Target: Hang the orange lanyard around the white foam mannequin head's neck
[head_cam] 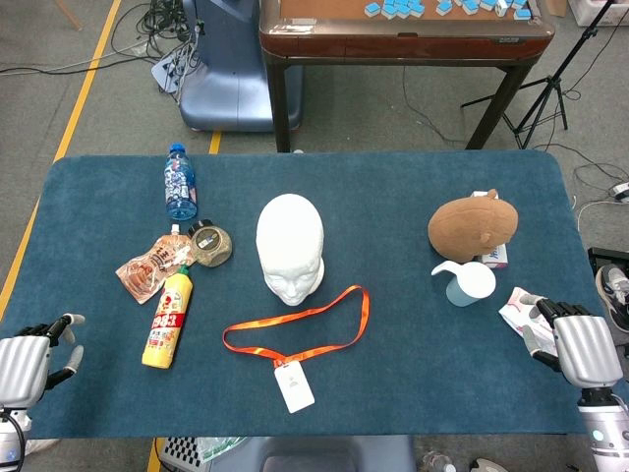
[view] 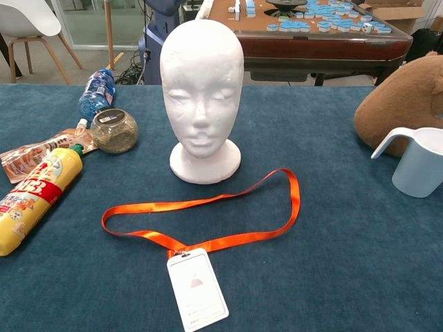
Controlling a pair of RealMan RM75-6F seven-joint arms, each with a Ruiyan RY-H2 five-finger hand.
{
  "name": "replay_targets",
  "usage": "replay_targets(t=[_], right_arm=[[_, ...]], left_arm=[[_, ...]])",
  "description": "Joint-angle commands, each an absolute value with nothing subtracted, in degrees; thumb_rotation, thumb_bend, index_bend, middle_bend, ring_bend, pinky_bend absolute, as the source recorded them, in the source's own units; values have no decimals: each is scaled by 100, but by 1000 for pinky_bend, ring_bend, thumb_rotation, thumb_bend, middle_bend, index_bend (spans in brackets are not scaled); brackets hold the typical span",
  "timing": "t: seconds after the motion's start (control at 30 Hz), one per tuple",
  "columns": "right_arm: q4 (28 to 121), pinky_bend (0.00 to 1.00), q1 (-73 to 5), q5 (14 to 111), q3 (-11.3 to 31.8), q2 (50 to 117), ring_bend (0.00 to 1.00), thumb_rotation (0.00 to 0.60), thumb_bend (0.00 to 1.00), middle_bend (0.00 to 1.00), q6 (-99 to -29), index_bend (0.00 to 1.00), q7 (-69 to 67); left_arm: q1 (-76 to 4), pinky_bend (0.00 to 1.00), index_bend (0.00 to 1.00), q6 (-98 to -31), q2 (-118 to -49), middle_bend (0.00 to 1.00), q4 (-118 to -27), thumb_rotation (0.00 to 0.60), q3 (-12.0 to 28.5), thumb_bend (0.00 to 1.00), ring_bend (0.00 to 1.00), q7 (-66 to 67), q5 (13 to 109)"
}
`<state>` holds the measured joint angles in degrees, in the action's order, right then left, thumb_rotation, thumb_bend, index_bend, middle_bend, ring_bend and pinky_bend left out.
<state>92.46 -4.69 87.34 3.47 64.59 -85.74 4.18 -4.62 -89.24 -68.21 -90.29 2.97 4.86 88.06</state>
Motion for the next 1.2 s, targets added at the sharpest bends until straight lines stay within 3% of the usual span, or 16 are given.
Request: replay_targets(t=[0.03, 0.23, 0.33, 0.53, 0.67, 0.8, 1.0, 1.2], right_arm=[[9251, 485, -464, 8737, 345, 6458, 472, 600, 442, 475, -8579, 333, 417], [9308, 484, -488, 8825, 331, 6419, 497, 600, 442, 491, -8578, 333, 422], [9343, 505, -541, 8916, 321, 6406, 614, 600, 442, 599, -8539, 333, 408], [9620, 775, -860, 9174, 173, 6237, 870, 600, 462, 835, -7974, 332, 312], [9887, 911, -1225, 9374, 114, 6073, 987, 600, 598, 917, -7429, 333, 293], [10078, 1000, -1614, 9479, 111, 6040, 1000, 600, 749, 997, -6876, 332, 299], [10320, 1000, -2278, 9271, 107, 6099, 1000, 600, 942, 1000, -5708, 333, 491], [10397, 1000, -2846, 8735, 218, 6398, 1000, 600, 992, 1000, -4761, 327, 912]], left_arm=[[-464, 510, 348, -8922, -6827, 553, -9016, 600, 287, 345, 521, 470, 8826], [-457, 510, 348, -8976, -6819, 553, -8987, 600, 286, 345, 521, 403, 8885], [-450, 510, 349, -9009, -6817, 553, -8973, 600, 282, 345, 528, 355, 8919], [-489, 515, 364, -9051, -6840, 592, -8894, 600, 257, 345, 582, 232, 9094], [-547, 575, 372, -9075, -6824, 623, -8854, 600, 242, 345, 614, 125, 9256], [-585, 681, 396, -9172, -6840, 663, -8771, 600, 240, 345, 667, -29, 9425], [-600, 767, 415, -9285, -6887, 713, -8603, 600, 201, 345, 739, -227, 9588], [-570, 772, 417, -9297, -6882, 718, -8514, 600, 151, 345, 746, -340, 9578]])
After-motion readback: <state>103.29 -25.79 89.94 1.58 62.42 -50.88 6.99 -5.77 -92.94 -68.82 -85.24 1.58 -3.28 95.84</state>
